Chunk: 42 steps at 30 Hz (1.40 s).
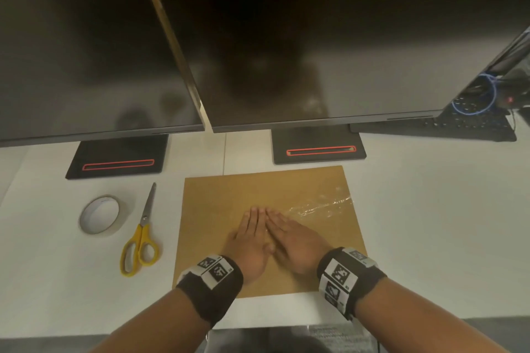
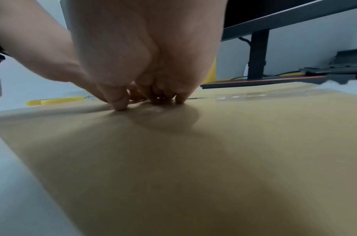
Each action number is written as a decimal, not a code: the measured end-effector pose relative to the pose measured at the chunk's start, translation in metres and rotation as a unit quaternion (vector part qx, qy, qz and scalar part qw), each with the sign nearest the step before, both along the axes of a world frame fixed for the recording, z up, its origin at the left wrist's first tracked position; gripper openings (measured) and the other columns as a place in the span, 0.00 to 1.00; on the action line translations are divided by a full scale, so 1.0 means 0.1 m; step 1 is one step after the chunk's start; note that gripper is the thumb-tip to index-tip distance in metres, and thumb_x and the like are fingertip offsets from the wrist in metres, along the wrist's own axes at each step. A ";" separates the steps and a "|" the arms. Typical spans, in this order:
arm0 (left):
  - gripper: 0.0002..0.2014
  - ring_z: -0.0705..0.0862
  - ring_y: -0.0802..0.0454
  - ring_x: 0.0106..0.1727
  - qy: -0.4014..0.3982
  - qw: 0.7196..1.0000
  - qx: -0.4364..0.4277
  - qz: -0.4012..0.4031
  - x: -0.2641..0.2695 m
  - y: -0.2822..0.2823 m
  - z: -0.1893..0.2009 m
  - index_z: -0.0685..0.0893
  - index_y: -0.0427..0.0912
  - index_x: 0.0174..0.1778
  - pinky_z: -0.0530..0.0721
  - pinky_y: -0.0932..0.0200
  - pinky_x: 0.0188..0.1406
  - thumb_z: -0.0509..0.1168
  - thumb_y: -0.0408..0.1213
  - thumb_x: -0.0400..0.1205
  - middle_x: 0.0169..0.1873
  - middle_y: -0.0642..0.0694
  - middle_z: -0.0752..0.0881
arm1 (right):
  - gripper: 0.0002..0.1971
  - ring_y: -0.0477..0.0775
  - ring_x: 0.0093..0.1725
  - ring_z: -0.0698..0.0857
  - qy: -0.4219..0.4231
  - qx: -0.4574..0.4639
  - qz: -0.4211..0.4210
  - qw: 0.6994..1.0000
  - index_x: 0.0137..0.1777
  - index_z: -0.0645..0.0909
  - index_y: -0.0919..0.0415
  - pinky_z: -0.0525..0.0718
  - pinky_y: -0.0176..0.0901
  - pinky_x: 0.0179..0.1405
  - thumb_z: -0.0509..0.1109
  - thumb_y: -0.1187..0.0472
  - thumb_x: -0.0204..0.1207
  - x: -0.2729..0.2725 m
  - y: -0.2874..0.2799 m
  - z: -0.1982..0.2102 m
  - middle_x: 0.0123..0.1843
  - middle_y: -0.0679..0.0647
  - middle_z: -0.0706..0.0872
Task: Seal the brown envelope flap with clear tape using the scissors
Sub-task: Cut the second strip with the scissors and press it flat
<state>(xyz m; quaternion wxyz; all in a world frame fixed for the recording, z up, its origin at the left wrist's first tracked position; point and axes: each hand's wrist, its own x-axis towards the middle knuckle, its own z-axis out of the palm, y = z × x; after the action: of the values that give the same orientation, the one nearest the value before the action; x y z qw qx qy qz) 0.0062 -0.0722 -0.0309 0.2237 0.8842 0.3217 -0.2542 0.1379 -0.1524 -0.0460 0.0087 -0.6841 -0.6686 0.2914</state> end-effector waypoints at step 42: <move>0.39 0.53 0.38 0.82 0.106 0.983 0.106 -0.105 0.22 0.10 0.10 0.41 0.58 0.82 0.58 0.30 0.74 0.60 0.37 0.83 0.83 0.36 0.45 | 0.48 0.70 0.80 0.52 -0.068 -0.059 -0.225 0.970 0.76 0.60 0.55 0.59 0.61 0.79 0.68 0.36 0.56 0.72 -0.19 0.02 0.81 0.54 0.58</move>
<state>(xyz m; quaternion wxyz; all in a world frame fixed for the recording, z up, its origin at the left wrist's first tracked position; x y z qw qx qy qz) 0.0281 -0.0625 -0.0211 0.0655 0.9000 0.2736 -0.3330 0.2098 -0.1713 -0.0441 -0.0112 -0.8345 -0.4780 0.2738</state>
